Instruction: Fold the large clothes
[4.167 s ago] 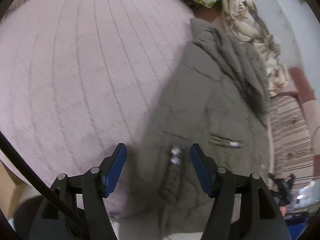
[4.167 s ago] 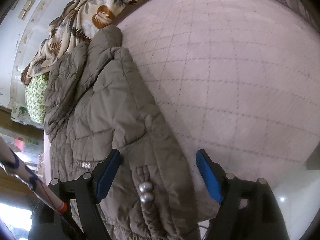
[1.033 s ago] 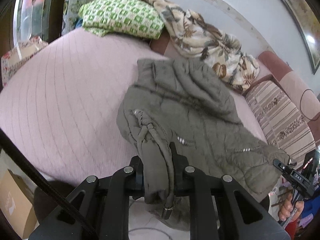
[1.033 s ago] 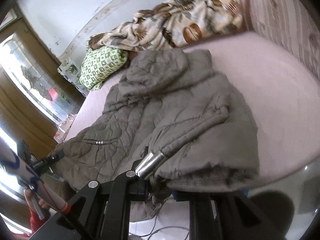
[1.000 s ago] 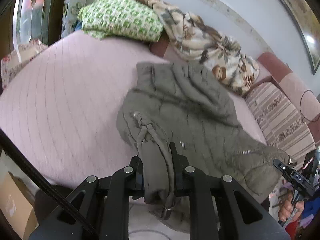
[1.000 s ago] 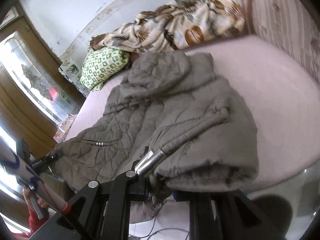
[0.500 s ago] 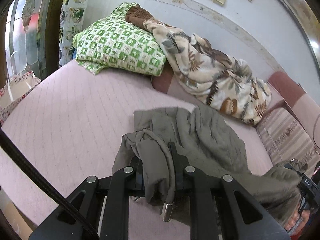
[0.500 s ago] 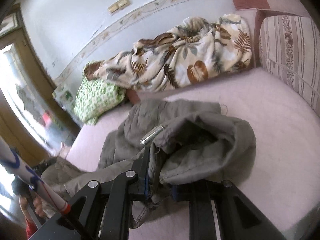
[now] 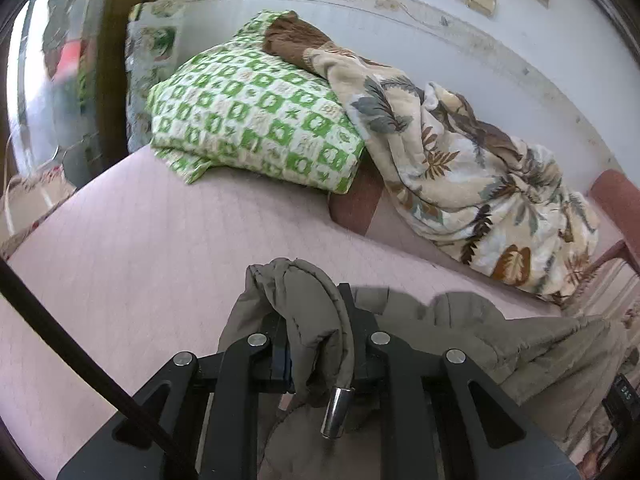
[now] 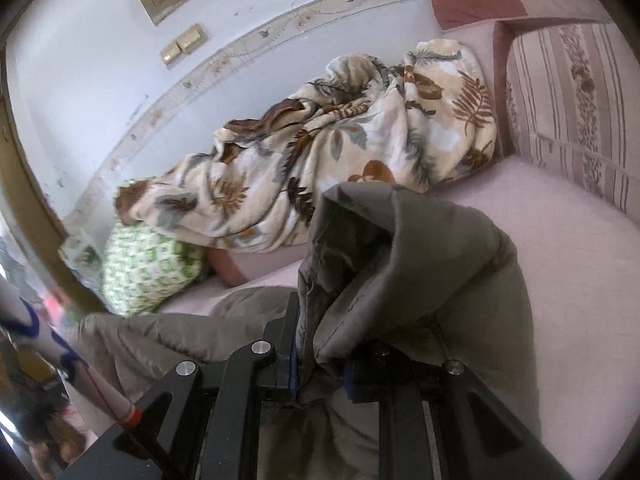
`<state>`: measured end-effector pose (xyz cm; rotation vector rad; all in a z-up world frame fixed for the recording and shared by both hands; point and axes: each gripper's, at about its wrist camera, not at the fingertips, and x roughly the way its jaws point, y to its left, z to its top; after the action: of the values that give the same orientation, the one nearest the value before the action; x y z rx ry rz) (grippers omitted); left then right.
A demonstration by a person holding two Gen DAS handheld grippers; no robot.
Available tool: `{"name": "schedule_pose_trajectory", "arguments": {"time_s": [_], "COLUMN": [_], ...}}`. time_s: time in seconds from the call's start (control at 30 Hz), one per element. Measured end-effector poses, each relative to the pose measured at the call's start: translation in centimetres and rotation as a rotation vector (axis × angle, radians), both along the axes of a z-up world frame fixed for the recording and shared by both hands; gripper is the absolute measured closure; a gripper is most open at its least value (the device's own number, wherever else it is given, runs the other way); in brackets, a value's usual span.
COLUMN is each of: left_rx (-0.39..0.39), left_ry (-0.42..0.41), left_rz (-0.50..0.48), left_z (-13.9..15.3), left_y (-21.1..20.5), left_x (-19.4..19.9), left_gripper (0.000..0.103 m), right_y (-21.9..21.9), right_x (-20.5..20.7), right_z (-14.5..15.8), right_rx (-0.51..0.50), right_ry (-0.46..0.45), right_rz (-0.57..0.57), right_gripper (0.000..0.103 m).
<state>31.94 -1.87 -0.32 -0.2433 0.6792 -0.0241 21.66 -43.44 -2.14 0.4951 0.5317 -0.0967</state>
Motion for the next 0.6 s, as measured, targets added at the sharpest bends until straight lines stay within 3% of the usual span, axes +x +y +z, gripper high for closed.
{"name": "schedule_pose_trajectory", "arguments": {"time_s": [0.27, 0.47, 0.6], "left_rx": [0.214, 0.242, 0.207], "left_ry": [0.028, 0.118, 0.186], "left_rz": [-0.009, 0.016, 0.013], "left_z": [-2.5, -6.7, -9.9], "left_y": [-5.3, -5.7, -5.4], "left_x": [8.1, 11.8, 13.5], "left_gripper": [0.086, 0.085, 0.083], "right_y": [-2.2, -2.9, -2.7], "right_x": [6.7, 10.7, 12.3], "right_z": [-2.9, -5.8, -7.4], "right_rx": [-0.051, -0.020, -0.024], "right_ry": [0.053, 0.083, 0.102], "right_rz": [-0.035, -0.027, -0.010], "right_gripper": [0.085, 0.084, 0.083]}}
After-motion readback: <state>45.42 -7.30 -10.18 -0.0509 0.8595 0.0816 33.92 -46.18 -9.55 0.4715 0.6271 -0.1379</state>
